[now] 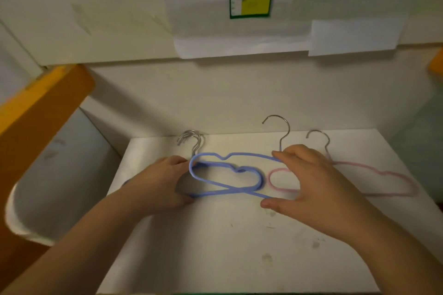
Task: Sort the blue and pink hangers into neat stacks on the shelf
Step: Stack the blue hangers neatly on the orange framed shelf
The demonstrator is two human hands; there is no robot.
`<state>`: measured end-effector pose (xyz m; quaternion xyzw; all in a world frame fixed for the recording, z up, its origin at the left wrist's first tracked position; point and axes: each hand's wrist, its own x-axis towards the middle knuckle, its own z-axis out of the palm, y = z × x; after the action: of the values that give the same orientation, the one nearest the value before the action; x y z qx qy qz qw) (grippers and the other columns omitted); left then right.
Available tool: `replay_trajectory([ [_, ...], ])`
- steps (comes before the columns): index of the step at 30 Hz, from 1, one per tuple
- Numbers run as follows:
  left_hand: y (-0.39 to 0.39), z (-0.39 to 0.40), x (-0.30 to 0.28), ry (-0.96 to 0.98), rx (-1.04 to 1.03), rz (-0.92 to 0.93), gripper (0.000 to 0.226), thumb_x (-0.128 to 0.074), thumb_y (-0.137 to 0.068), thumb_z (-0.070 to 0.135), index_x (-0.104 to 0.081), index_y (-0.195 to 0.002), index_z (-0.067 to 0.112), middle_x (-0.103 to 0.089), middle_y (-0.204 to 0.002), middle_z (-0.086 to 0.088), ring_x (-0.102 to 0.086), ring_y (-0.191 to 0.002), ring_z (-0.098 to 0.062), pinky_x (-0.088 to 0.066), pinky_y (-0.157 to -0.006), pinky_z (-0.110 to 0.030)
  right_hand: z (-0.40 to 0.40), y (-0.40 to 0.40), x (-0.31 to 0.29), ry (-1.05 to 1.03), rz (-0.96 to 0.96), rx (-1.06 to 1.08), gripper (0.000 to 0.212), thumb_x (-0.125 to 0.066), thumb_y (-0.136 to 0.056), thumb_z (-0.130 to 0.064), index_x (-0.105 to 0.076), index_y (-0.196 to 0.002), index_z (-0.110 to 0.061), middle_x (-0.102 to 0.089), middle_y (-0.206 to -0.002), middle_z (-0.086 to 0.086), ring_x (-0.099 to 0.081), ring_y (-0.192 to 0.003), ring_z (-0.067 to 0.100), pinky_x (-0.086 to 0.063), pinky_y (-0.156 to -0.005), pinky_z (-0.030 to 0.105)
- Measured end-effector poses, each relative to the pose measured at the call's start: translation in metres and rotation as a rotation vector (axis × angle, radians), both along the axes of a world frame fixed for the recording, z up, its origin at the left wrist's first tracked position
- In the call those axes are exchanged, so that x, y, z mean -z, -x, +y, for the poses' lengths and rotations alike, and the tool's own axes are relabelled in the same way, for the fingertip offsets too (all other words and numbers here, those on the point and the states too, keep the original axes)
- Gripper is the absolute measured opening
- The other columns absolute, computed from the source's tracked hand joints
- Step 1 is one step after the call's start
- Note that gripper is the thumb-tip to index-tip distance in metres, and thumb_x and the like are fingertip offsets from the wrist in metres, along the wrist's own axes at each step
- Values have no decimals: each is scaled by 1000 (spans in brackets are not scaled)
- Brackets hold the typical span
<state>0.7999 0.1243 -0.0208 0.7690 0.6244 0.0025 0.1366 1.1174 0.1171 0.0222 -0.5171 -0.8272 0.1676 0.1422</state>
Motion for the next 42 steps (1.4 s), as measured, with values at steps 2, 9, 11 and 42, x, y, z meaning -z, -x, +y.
replay_trajectory([
  [2,1,-1,2,-28,6,36,80,-63,-69,59,-38,-142,37,-51,-131,10,-50,-120,-17,-41,-100,-27,3,1,1,9,-5,-9,95,-66,-63,-75,-36,-144,-35,-31,-129,-29,-30,-124,-6,-34,-101,16],
  [9,12,9,-1,-28,54,35,75,-53,-64,61,-45,-135,38,-57,-122,12,-53,-111,-15,-47,-94,-31,9,7,1,3,-27,-4,93,-67,-63,-74,-36,-142,-36,-32,-125,-32,-29,-120,-9,-32,-94,14],
  [11,12,9,1,-35,52,32,75,-56,-65,61,-44,-136,38,-56,-122,12,-53,-113,-14,-46,-95,-29,11,9,2,3,-37,-3,93,-67,-64,-74,-36,-143,-36,-33,-126,-30,-29,-121,-8,-31,-95,13],
  [42,47,-10,13,-75,-116,-54,79,-75,-69,54,-43,-137,31,-49,-127,14,-52,-114,-12,-47,-91,-31,57,81,45,57,-305,-254,58,-65,-74,-63,-49,-118,-30,-47,-105,-13,-46,-101,10,-42,-84,27],
])
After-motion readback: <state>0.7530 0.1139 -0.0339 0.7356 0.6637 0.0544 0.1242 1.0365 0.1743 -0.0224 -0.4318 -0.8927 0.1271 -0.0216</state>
